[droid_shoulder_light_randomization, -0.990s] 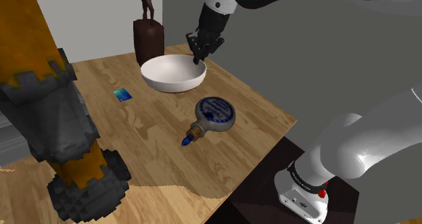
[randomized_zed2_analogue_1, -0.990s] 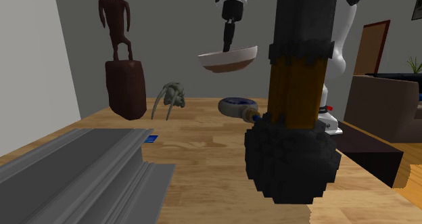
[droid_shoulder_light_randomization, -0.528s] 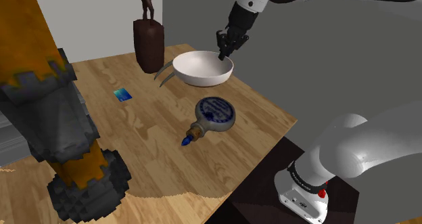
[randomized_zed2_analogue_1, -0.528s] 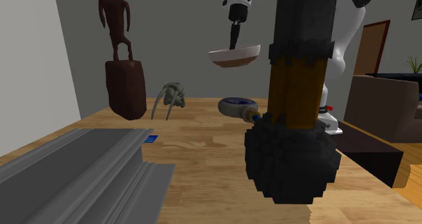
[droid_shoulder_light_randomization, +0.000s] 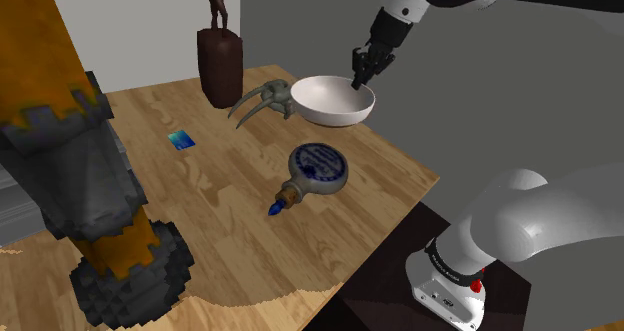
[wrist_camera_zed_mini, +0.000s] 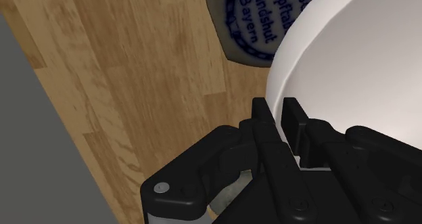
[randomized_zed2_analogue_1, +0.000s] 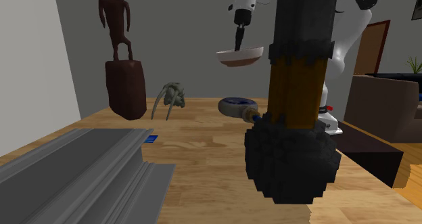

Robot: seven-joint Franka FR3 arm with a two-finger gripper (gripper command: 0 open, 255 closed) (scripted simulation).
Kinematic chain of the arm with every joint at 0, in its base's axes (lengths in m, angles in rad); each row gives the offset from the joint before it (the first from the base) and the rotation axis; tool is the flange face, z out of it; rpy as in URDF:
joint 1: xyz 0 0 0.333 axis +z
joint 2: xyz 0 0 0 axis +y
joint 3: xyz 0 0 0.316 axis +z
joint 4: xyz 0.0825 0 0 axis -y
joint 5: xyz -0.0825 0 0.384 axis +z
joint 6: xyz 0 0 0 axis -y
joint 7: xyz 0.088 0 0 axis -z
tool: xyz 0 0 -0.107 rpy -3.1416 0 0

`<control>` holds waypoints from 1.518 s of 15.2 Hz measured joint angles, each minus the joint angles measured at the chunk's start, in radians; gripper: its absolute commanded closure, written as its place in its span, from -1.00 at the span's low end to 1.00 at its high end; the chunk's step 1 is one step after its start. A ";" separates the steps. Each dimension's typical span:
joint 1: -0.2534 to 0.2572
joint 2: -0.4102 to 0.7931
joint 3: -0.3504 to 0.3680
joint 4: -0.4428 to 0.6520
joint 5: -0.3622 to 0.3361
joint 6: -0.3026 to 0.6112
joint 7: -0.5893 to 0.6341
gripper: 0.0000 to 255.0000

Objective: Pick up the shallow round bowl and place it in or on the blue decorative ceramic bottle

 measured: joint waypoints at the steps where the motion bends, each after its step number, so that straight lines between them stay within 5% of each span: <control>1: 0.000 0.001 -0.001 -0.011 0.000 0.012 -0.002 1.00; 17: 0.004 0.018 0.006 -0.212 0.012 0.229 -0.016 1.00; 23: 0.004 0.021 0.006 -0.224 0.012 0.244 -0.018 1.00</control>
